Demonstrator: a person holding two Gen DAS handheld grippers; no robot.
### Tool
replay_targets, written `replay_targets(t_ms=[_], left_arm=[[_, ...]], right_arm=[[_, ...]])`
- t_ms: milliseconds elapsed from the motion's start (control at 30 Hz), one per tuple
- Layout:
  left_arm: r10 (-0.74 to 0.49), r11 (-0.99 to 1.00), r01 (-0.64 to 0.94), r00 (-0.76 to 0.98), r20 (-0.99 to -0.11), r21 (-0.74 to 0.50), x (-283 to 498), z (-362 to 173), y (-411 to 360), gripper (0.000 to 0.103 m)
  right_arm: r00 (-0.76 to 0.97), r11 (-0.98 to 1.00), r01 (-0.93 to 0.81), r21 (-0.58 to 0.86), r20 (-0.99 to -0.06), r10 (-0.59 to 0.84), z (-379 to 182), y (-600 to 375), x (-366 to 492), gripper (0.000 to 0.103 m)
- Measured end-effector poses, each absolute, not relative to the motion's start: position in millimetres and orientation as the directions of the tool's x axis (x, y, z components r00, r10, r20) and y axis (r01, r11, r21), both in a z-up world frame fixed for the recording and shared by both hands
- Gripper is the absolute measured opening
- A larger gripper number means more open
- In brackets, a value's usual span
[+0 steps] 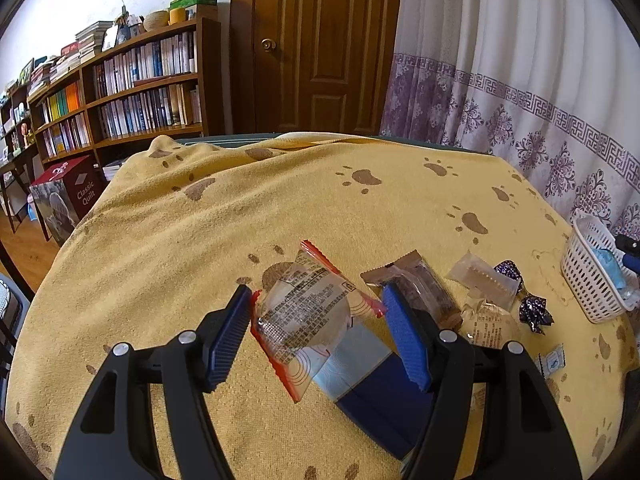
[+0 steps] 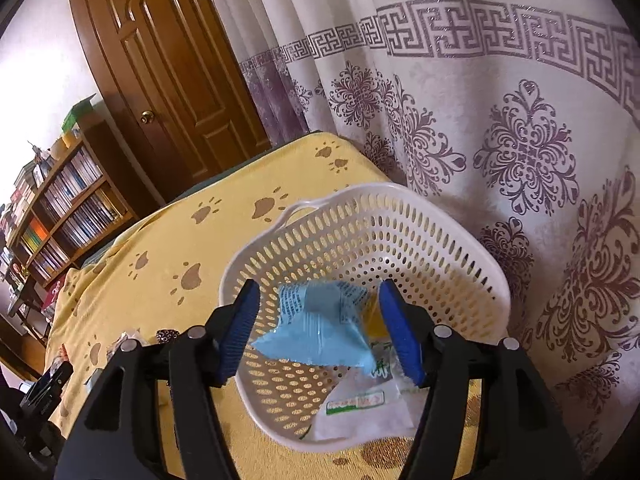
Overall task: Organize snacks
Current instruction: 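Carry the blue chip bag with the right gripper into the basket and release, then carry the bread roll with the left gripper into the basket and release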
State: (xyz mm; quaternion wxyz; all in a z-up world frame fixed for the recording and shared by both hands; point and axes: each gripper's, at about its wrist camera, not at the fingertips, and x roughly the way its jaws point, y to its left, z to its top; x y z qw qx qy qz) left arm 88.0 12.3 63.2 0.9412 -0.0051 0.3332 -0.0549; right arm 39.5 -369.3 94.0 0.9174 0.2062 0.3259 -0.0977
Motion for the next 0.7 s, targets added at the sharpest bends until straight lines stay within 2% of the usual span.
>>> replay_targets(t_ms=[433, 700], left_arm=[[-0.159, 0.986, 0.149, 0.742, -0.651, -0.07, 80, 60, -6, 0.067], [-0.218, 0.971, 0.229, 0.731, -0.647, -0.068, 68, 71, -49, 0.068]], right_arm=[[0.808, 0.903, 0.277, 0.329, -0.588, -0.034, 104, -364, 2, 0.064], [0.831, 0.9, 0.258, 0.352, -0.555, -0.021, 106, -372, -18, 0.064]])
